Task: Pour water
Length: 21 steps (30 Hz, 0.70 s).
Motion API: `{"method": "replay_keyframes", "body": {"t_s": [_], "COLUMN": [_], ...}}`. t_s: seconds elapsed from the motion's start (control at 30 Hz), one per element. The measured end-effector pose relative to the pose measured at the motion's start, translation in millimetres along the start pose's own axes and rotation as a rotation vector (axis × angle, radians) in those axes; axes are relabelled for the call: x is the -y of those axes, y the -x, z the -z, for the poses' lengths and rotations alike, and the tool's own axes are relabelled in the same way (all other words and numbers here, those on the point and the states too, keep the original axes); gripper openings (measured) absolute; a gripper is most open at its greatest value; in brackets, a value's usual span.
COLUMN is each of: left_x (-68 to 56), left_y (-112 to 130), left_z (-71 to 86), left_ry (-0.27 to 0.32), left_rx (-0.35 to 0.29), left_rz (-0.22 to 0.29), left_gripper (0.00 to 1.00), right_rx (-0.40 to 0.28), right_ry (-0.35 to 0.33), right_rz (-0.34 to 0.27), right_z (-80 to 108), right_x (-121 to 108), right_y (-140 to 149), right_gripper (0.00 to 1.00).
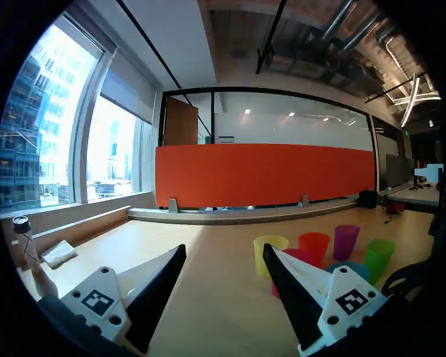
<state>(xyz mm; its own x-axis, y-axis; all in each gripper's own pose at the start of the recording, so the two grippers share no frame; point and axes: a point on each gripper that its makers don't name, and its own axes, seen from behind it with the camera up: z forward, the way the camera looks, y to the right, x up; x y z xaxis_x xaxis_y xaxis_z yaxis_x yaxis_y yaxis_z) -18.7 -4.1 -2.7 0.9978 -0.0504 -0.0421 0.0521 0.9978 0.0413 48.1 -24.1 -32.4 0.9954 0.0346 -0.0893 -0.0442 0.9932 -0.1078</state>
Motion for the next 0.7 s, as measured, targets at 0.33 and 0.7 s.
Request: {"method": "replay_keyframes", "body": {"t_s": [0.33,0.7], "left_x": [1.1,2.2], "left_y": [9.4,10.2], "left_z": [-1.0,-2.4], "left_ry": [0.003,0.002], "left_rx": [0.016,0.021], "left_rz": [0.012,0.010], "left_gripper": [0.96,0.96], "right_rx": [-0.004,-0.007], "right_ry": [-0.001,-0.001], "right_rz": [0.008,0.007], "right_z": [-1.5,-2.1], "right_x": [2.8,2.7], "right_y": [-1.9,-2.1], "right_gripper": [0.99,0.99]}}
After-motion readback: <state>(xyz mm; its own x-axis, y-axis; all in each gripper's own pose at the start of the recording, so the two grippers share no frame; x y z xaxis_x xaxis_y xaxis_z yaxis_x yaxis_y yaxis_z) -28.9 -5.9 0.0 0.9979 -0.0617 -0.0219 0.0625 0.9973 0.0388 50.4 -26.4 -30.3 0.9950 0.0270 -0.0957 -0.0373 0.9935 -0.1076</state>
